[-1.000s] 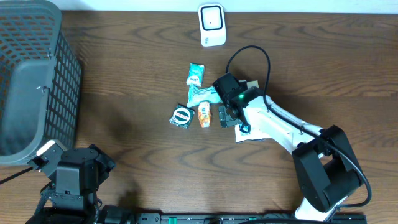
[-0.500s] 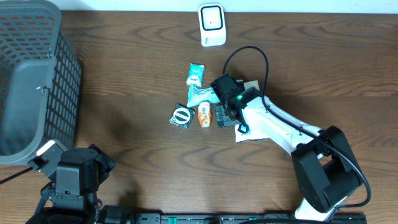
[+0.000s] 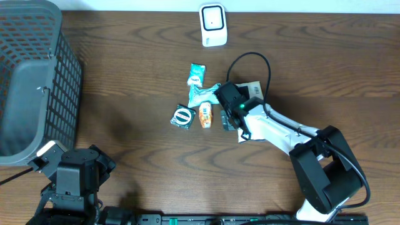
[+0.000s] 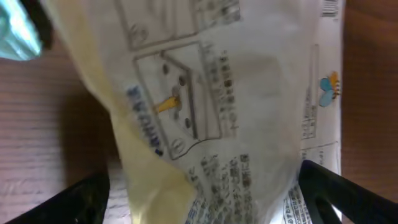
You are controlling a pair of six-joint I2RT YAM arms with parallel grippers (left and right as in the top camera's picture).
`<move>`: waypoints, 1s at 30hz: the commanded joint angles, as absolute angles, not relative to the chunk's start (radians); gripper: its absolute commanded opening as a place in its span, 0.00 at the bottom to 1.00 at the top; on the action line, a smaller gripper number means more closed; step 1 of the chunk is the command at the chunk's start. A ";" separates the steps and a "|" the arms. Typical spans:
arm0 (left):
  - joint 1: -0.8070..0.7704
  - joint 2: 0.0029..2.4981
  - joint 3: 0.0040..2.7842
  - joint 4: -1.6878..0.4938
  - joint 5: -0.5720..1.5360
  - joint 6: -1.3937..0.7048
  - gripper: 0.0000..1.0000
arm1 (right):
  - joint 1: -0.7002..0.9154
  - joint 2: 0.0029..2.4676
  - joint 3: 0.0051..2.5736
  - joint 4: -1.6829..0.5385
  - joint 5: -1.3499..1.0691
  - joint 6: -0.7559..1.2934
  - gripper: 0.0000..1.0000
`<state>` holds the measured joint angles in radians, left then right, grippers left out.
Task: Scan the item barcode
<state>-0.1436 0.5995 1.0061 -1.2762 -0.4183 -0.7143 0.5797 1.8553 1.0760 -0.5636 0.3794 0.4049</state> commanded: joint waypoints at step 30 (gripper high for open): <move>-0.137 0.598 1.006 -1.279 -0.435 -0.728 0.98 | 0.152 1.853 1.346 -0.939 -0.947 0.124 0.01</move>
